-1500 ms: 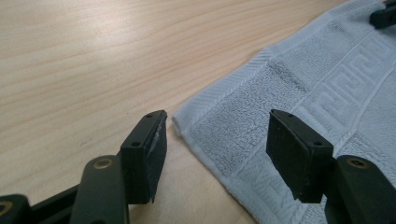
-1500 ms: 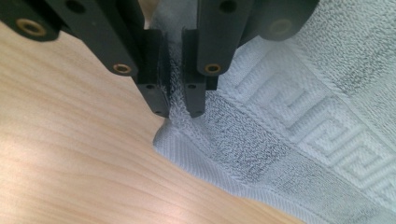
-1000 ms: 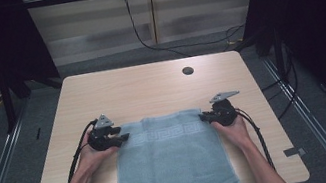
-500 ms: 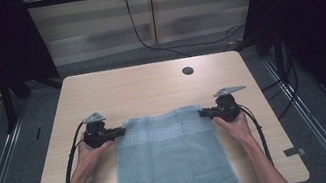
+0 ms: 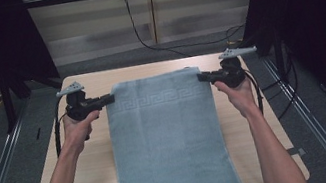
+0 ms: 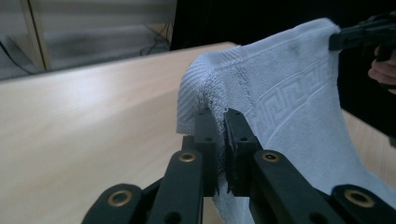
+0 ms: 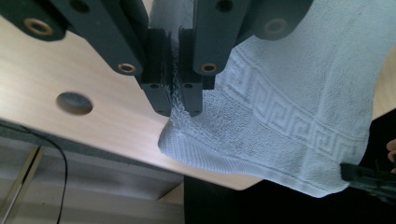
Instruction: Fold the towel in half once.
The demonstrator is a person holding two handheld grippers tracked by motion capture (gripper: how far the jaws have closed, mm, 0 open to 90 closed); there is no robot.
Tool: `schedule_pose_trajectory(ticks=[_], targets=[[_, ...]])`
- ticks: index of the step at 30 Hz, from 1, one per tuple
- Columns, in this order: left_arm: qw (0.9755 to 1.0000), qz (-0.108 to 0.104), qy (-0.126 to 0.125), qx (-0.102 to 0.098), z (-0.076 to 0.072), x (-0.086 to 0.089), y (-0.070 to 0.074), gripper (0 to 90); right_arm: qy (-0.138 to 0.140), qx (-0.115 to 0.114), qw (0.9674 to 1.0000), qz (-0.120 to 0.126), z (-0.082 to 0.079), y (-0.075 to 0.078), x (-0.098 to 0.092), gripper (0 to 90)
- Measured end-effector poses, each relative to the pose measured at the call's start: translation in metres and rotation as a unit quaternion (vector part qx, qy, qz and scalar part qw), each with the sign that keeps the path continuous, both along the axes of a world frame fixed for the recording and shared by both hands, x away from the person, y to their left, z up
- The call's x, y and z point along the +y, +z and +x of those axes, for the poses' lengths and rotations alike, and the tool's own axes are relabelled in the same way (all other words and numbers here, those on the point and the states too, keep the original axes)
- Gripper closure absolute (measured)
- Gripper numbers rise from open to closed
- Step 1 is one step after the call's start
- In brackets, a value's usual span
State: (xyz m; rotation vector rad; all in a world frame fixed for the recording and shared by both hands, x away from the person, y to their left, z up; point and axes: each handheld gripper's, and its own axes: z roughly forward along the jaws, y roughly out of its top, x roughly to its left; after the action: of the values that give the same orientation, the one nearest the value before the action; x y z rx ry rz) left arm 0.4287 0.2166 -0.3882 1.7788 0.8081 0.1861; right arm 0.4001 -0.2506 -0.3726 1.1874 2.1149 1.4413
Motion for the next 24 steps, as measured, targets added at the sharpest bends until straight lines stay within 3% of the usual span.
schedule_pose_trajectory(ticks=[3,8,13,15,16,19,22,24], targets=[[0.9999,-0.009,0.009,-0.004,0.01,0.0,0.017,85.3,-0.007,-0.011,0.9999,0.004,0.011,0.02,-0.004,86.2],[0.9995,-0.014,0.01,-0.025,0.011,-0.01,0.038,85.2,-0.009,-0.021,0.9996,-0.017,0.018,0.035,-0.001,86.4],[0.9983,-0.035,0.023,-0.04,0.018,-0.006,0.065,85.3,-0.024,-0.034,0.9991,-0.006,0.023,0.054,-0.01,86.6],[0.9977,-0.026,0.024,-0.058,0.018,-0.008,0.077,85.3,-0.022,-0.047,0.9986,-0.001,0.022,0.066,-0.011,86.6],[0.9974,-0.032,0.023,-0.06,0.016,-0.008,0.081,85.3,-0.023,-0.054,0.9983,0.002,0.021,0.072,-0.012,86.6],[0.9964,-0.009,0.008,-0.084,0.0,-0.012,0.085,85.2,-0.02,-0.062,0.9978,0.009,0.013,0.077,-0.012,86.6],[0.9965,0.004,-0.004,-0.083,-0.017,-0.01,0.075,85.2,0.008,-0.048,0.9988,-0.008,-0.001,0.066,-0.01,86.5],[0.997,0.0,-0.011,-0.077,-0.029,-0.006,0.064,85.2,0.015,-0.036,0.999,-0.021,-0.013,0.057,-0.009,86.5]])
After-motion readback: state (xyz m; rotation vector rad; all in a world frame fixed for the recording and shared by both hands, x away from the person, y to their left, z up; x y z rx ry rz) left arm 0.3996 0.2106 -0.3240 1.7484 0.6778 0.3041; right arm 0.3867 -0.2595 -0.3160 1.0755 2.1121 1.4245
